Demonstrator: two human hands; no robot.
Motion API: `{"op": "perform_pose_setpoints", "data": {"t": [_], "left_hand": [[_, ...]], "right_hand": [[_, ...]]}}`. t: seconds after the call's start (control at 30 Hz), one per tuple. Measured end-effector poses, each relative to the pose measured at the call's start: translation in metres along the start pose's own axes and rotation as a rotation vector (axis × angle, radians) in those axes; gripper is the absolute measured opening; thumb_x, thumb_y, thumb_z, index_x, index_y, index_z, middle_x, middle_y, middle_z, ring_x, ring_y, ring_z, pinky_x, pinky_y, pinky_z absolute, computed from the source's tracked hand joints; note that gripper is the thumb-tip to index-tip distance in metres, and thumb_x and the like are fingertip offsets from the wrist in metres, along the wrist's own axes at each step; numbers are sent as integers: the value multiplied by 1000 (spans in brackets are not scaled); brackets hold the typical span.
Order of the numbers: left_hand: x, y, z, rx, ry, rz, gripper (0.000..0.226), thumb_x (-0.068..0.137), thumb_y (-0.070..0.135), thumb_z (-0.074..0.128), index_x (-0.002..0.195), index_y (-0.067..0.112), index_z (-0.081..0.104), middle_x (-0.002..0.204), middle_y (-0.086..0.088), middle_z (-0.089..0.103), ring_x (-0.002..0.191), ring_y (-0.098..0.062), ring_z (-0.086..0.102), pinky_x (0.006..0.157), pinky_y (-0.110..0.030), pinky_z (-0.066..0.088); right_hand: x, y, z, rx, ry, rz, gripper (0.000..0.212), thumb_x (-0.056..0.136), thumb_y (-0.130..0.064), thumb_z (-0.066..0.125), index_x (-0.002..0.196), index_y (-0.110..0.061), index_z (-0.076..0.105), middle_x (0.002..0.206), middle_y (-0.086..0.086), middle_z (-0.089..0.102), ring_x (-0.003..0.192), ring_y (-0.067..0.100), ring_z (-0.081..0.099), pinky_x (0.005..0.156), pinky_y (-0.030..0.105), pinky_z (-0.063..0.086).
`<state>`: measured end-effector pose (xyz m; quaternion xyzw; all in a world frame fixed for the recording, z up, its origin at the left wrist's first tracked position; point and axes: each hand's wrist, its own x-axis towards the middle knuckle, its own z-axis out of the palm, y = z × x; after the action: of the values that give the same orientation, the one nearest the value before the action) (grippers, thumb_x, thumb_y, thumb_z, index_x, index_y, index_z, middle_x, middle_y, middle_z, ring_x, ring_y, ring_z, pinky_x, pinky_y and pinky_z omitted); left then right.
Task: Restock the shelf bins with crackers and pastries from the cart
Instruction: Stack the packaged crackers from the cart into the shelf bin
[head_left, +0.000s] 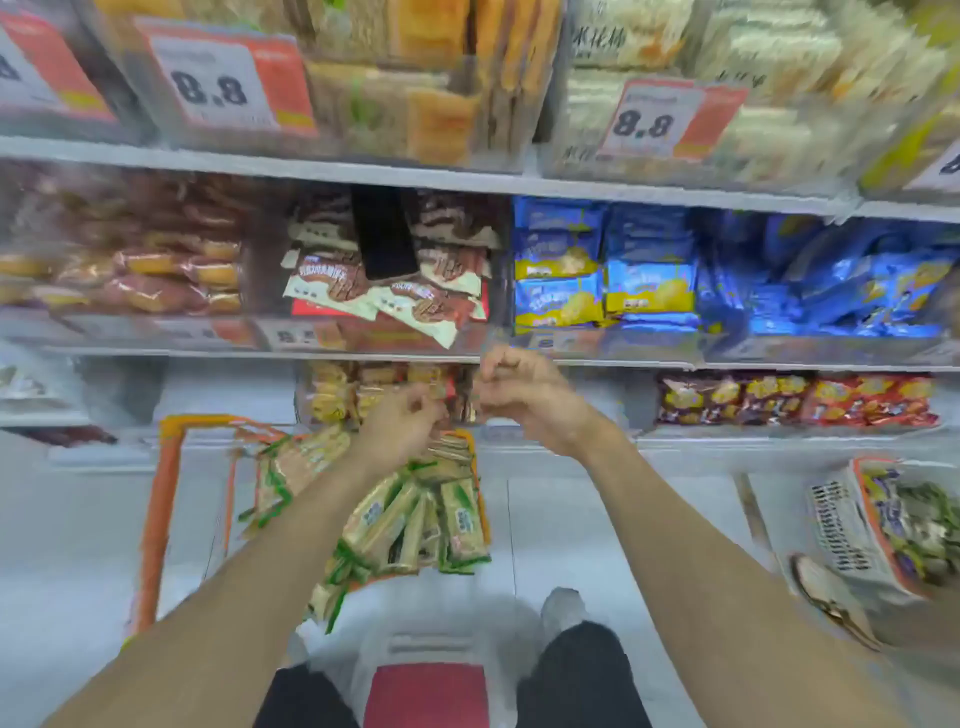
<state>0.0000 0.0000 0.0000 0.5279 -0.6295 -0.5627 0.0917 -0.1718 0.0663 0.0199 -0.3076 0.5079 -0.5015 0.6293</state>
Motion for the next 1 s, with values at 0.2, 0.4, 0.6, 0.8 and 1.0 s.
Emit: {"op": "perform_pose_setpoints", "data": {"t": [0.2,0.4,0.6,0.8,1.0], "left_hand": [[34,-115,19,853,78,142,21,89,33,57,98,15,62,101,-5,64,110,-24,55,88,-38,49],[55,-148,30,1159,16,168,57,83,61,61,120,18,55,118,-9,54,115,-27,52,90,-37,47],[65,-162,39,1148,70,303,26,79,43,69,81,19,59,78,0,61,80,-25,59,64,-31,46],[54,-175,34,948,183,431,24,98,41,51,93,19,45,74,5,50,73,-19,50,60,-35,35],[41,-168,25,633,367,515,30,102,40,43,104,10,40,63,-1,45,60,-15,45,50,-34,23]], "right_hand": [[47,137,-19,-623,121,122,17,90,3,66,91,-14,63,82,4,63,72,15,60,72,28,49],[83,212,-47,-857,-75,-177,25,83,6,72,90,-17,64,85,1,63,67,-4,57,68,16,47],[113,247,-61,-1008,-45,-312,34,70,-18,87,84,-31,59,67,-11,54,58,8,48,60,33,46],[112,262,-61,-1204,33,-448,32,76,-30,86,86,-15,60,71,-10,53,63,9,48,65,37,48],[92,247,-63,-1115,191,-443,32,86,-36,78,99,-15,57,87,1,65,81,20,60,67,18,42]]}}
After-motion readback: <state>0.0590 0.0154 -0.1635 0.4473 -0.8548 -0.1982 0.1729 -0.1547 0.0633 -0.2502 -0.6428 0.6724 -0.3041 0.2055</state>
